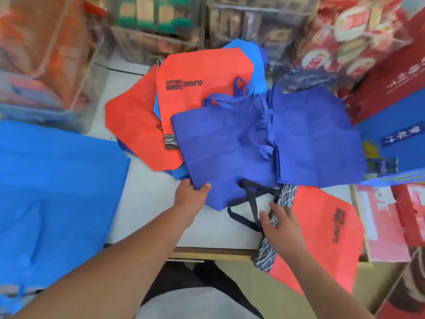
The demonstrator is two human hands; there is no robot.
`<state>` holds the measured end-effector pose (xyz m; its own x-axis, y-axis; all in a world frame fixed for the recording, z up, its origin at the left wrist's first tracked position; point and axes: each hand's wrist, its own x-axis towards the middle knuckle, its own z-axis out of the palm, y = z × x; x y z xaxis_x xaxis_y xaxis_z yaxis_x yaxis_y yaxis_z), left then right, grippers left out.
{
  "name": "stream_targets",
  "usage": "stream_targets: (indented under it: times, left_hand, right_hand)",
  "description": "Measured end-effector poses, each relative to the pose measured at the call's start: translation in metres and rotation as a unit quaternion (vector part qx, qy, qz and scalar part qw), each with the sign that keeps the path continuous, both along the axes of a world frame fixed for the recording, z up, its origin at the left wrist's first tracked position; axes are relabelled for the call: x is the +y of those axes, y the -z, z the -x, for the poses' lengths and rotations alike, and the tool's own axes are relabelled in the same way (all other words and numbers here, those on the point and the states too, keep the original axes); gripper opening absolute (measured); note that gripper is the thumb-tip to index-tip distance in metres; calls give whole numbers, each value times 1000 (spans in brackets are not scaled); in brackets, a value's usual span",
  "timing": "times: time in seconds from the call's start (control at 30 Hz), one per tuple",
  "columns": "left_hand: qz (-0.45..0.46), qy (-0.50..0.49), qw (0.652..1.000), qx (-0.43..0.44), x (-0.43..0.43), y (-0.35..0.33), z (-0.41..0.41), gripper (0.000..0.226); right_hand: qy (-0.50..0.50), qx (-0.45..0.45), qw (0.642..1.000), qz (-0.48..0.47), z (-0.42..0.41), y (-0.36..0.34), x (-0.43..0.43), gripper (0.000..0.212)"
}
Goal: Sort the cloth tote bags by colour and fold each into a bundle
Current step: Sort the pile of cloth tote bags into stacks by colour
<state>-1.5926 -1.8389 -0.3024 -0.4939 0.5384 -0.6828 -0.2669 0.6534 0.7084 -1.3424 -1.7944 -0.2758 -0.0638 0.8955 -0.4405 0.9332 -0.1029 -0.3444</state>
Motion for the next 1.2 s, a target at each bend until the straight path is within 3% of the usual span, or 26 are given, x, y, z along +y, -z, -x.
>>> stream_targets:
  times: [0.1, 0.2, 0.33, 0.43, 0.5, 0.6, 0.73, 0.9, 1.03, 1.2]
  left_hand:
    - [-7, -13, 1000, 4, 10, -8, -11, 13]
    - [-21, -25, 988, 154, 6, -20, 0, 19]
    - [-42, -104, 959, 260, -15, -40, 20, 10]
    - [-36, -163, 960, 226, -30, -52, 27, 16]
    - [-22, -190, 965, 180, -41, -55, 33, 17]
    - [-8, -188, 973, 131, -60, -58, 39, 17]
    - [7, -134, 987, 88, -82, -59, 41, 17]
    - [-46, -178, 967, 178, -80, -61, 23, 14]
    - [-65, -163, 968, 180, -54, -64, -3, 17]
    - [-121, -19, 979, 164, 5, -70, -45, 10]
  right_hand:
    - [16, -10, 996, 82, -30, 18, 9, 59]
    - [2, 32, 990, 140, -38, 22, 15, 62]
    - [-34, 41, 997, 54, -5, 8, 22, 66]
    - [-38, 169, 985, 18, 50, -13, 27, 59]
    - [21, 248, 967, 52, 89, -31, 27, 62]
    - [50, 297, 952, 58, 130, -46, 22, 70]
    - [19, 281, 960, -8, 151, -56, 19, 61]
    - [-60, 270, 955, -103, 152, -90, 2, 60]
    - [8, 283, 951, -122, 113, -99, 12, 59]
    - [88, 282, 945, -141, 28, -87, 49, 58]
